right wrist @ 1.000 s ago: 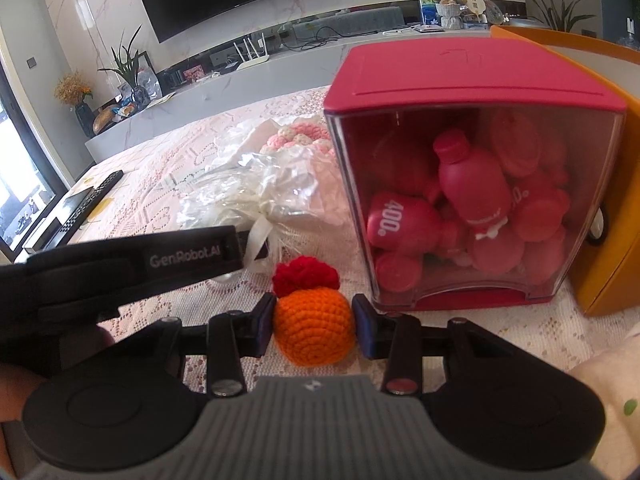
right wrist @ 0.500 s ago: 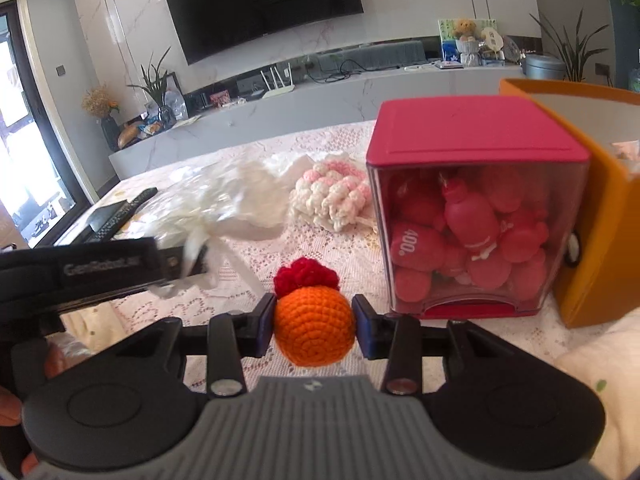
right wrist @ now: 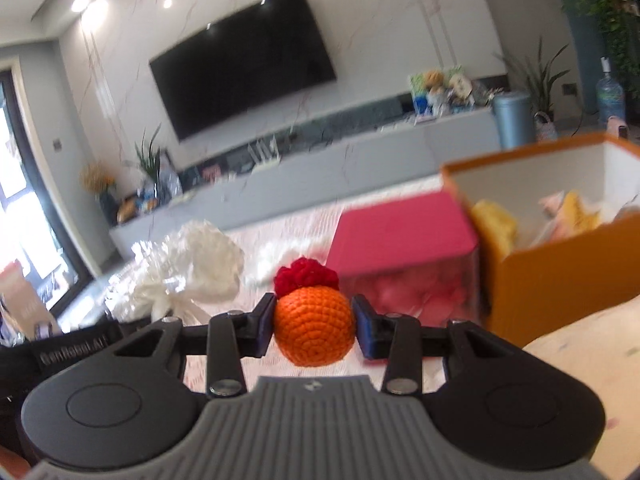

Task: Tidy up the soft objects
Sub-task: 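Carry the ball and the plastic bundle with both grippers over the orange box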

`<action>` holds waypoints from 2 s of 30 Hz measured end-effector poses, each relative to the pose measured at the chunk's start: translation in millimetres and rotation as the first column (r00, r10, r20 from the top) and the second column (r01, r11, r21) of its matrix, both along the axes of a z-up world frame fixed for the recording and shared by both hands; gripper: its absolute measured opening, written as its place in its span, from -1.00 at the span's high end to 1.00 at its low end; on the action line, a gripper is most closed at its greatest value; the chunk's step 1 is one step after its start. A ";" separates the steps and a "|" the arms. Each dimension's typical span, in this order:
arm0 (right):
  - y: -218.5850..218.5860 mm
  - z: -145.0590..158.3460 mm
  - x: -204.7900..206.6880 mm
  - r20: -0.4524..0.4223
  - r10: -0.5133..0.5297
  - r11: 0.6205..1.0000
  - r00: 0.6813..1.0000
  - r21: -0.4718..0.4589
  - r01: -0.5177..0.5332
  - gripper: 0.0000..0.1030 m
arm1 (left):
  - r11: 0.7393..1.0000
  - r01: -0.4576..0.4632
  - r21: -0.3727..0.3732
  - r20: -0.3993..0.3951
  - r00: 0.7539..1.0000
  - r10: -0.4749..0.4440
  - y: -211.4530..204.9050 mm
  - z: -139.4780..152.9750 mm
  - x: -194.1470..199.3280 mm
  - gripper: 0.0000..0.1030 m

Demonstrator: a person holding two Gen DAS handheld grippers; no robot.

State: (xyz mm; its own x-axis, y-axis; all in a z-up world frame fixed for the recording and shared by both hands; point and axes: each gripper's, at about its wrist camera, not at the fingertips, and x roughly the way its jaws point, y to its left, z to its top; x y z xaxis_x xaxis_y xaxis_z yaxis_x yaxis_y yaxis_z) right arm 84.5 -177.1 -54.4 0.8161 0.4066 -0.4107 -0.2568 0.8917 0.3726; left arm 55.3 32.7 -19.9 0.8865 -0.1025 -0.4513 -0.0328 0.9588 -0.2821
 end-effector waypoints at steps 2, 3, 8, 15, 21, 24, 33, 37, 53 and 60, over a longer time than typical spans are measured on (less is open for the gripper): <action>-14.1 10.7 -1.8 0.014 -0.020 1.000 1.000 0.010 0.020 0.21 | 0.999 0.041 0.007 0.020 0.999 -0.041 -13.5 6.5 2.4 0.31; -21.3 16.0 -2.3 0.024 -0.031 0.999 0.999 0.014 0.031 0.21 | 0.998 0.060 0.012 0.029 0.998 -0.060 -20.8 9.2 4.4 0.31; -62.3 36.9 0.7 0.057 -0.080 0.997 0.995 0.004 0.080 0.21 | 0.986 0.157 0.050 0.061 0.985 -0.160 -52.4 22.2 16.3 0.31; -112.4 53.5 22.0 0.057 -0.111 0.987 0.992 -0.112 0.117 0.21 | 0.951 0.283 0.128 0.050 0.956 -0.291 -100.7 34.9 51.0 0.31; -149.1 60.0 41.4 0.054 -0.133 0.963 0.990 -0.229 0.142 0.21 | 0.920 0.356 0.164 0.027 0.931 -0.365 -137.7 40.3 78.1 0.31; -165.1 59.3 51.6 0.035 -0.148 0.952 0.988 -0.265 0.152 0.21 | 0.904 0.390 0.174 0.008 0.918 -0.397 -154.0 40.3 91.2 0.31; -198.1 54.4 82.8 -0.016 -0.165 0.914 0.986 -0.377 0.147 0.21 | 0.860 0.473 0.193 -0.084 0.881 -0.465 -201.2 27.4 126.2 0.31; -211.0 48.9 98.9 -0.034 -0.180 0.895 0.983 -0.421 0.149 0.21 | 0.862 0.470 0.190 -0.125 0.882 -0.454 -212.7 19.4 146.3 0.31; -242.5 -1.7 173.4 -0.150 -0.202 0.827 0.968 -0.556 0.087 0.21 | 0.844 0.509 0.167 -0.278 0.846 -0.455 -256.7 -17.7 208.4 0.31; -246.6 -21.2 189.8 -0.195 -0.205 0.806 0.959 -0.590 0.053 0.22 | 0.844 0.512 0.163 -0.328 0.835 -0.443 -257.9 -34.9 218.7 0.30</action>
State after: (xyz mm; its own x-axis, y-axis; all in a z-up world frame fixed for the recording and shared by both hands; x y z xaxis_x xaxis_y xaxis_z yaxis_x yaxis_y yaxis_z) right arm 274.3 -423.7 -75.5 0.6901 -0.0682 -0.7205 -0.0956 0.9782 -0.1841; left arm 274.1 -225.1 -54.8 0.5953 -0.3417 -0.7272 0.4055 0.9091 -0.0953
